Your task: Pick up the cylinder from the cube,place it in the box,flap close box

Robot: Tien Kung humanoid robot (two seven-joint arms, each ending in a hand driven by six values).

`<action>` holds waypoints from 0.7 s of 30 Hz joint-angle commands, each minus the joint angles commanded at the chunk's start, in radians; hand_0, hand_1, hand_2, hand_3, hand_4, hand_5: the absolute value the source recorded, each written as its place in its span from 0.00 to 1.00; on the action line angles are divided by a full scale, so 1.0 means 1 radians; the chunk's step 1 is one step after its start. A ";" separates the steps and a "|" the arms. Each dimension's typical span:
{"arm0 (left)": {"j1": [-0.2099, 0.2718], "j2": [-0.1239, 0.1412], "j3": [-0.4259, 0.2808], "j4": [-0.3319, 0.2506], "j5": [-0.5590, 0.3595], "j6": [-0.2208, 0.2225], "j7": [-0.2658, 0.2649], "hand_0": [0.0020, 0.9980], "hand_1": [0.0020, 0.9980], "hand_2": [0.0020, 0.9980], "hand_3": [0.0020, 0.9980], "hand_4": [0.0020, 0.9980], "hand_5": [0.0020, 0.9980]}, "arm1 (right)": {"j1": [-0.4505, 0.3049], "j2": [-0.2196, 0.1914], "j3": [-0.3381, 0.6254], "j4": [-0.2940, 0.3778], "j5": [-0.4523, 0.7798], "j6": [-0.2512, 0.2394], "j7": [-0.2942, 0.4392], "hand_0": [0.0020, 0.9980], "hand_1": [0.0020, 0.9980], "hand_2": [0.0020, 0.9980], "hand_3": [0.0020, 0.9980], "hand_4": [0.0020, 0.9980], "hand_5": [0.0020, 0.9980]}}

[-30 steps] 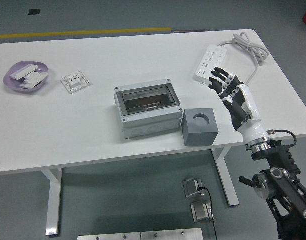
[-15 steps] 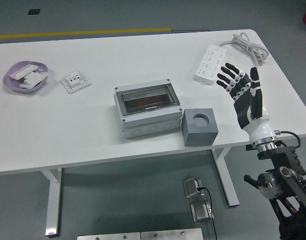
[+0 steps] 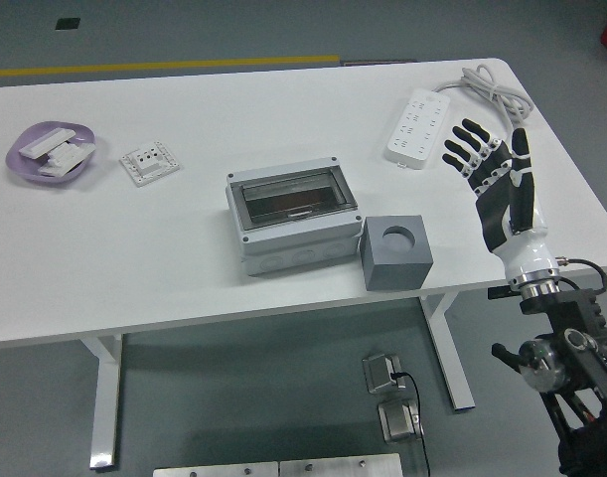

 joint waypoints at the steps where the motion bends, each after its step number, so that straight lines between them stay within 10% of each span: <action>1: -0.001 0.001 0.000 0.000 0.000 0.000 0.000 0.63 0.54 0.52 0.61 0.59 0.16 | -0.002 0.000 0.003 -0.003 -0.001 0.000 -0.001 0.84 0.81 0.81 0.76 1.00 1.00; 21: -0.013 0.001 -0.004 0.000 0.000 -0.001 -0.003 0.63 0.54 0.52 0.61 0.59 0.16 | 0.003 0.005 0.052 -0.015 -0.056 -0.011 -0.011 0.85 0.79 0.78 0.75 0.99 1.00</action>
